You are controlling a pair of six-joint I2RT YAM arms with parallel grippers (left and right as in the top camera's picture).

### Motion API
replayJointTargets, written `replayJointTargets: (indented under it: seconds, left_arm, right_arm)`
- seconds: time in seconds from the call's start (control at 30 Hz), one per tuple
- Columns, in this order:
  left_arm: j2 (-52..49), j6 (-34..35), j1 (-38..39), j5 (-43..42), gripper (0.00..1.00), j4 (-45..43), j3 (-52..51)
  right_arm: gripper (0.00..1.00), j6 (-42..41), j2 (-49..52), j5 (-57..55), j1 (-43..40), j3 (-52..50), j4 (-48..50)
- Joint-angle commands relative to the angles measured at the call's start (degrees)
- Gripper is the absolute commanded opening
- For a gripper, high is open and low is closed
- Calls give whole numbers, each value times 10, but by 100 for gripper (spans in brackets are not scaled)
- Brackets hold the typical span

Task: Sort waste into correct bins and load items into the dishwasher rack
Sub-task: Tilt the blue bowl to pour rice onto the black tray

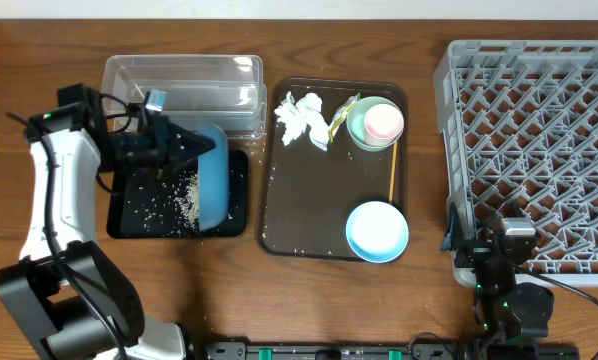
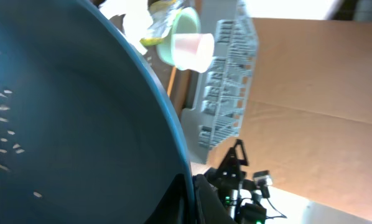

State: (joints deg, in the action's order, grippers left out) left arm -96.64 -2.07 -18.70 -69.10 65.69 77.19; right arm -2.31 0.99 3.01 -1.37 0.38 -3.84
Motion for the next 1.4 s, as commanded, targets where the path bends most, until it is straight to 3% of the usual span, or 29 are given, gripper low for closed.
replayJointTargets:
  seconds: [0.0, 0.3, 0.83, 1.07, 1.27, 1.37]
  left_arm:
    - [13, -55, -20, -81, 6, 2, -16]
    - [13, -80, -77, -172, 7, -2, -41]
    - [13, -108, -193, -195, 6, 7, -47]
    - [12, -111, -228, -200, 6, 67, -48]
    - [12, -136, -229, -195, 6, 109, -48]
    - [13, -183, -229, -207, 6, 116, -47]
  right_arm:
    - [99, 7, -2, 0, -3, -1, -2]
    - [99, 7, -2, 0, -3, -1, -2]
    - [99, 7, -2, 0, -3, -1, -2]
    - [99, 7, -2, 0, -3, -1, -2]
    - [99, 7, -2, 0, -3, -1, -2]
    - [99, 7, -2, 0, -3, -1, -2]
